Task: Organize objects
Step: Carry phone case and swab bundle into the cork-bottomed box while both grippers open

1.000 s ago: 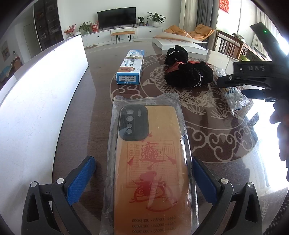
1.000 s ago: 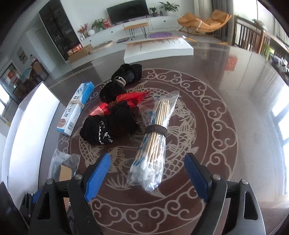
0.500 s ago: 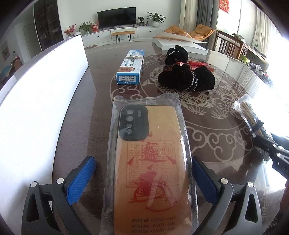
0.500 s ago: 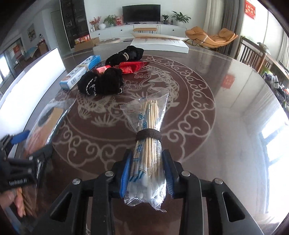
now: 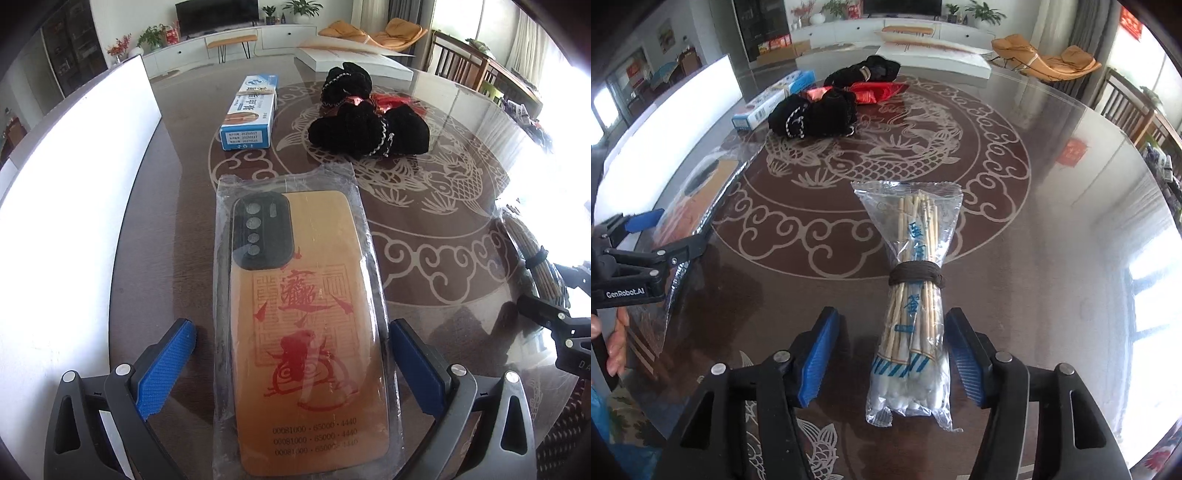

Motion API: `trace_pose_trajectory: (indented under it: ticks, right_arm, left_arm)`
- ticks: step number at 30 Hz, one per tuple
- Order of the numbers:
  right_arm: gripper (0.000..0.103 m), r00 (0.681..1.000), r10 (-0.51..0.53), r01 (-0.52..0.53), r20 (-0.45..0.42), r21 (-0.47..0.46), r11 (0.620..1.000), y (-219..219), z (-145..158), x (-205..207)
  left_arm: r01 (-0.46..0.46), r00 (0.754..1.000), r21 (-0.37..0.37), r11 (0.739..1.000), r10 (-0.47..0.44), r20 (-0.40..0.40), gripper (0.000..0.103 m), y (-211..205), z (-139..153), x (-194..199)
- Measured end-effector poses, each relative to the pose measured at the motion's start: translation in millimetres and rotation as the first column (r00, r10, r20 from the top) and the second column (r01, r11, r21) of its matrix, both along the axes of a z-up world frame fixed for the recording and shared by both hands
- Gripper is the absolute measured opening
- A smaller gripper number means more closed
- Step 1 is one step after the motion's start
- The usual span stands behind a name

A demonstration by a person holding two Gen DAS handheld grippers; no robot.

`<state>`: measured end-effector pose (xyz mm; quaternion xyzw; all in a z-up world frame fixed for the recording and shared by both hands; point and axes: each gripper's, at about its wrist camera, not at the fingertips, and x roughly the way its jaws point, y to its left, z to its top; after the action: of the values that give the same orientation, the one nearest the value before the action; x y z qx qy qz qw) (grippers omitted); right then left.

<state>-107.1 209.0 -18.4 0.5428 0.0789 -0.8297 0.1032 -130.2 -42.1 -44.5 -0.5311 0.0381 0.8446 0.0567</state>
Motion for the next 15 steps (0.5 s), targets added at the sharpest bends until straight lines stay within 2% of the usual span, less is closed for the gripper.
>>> trace_pose_trajectory:
  ticks: [2, 4, 5, 9, 15]
  right_arm:
    - [0.063, 1.0, 0.007, -0.007, -0.002, 0.006, 1.0, -3, 2, -8]
    - [0.032, 1.0, -0.013, 0.013, -0.001, -0.006, 1.0, 1, 3, -14]
    - [0.027, 1.0, -0.019, 0.02, 0.009, -0.03, 0.999, 4, 4, -14]
    - [0.027, 0.999, -0.048, 0.047, -0.008, -0.089, 0.995, 15, 19, 2]
    - [0.027, 0.995, -0.055, 0.037, -0.082, -0.208, 0.977, 6, 68, 28]
  left_arm:
    - [0.007, 1.0, -0.001, 1.0, -0.007, -0.009, 0.103, 0, 0, 1]
    - [0.035, 0.997, 0.002, 0.999, -0.035, -0.072, 0.076, 2, 6, 9]
    - [0.04, 0.996, -0.011, 0.999, -0.04, -0.079, 0.076, 3, 7, 13]
    - [0.047, 0.99, 0.114, 0.992, -0.031, -0.137, 0.075, -7, 25, 43]
    - [0.052, 0.965, 0.276, 0.96, 0.022, -0.261, 0.075, -35, 93, 90]
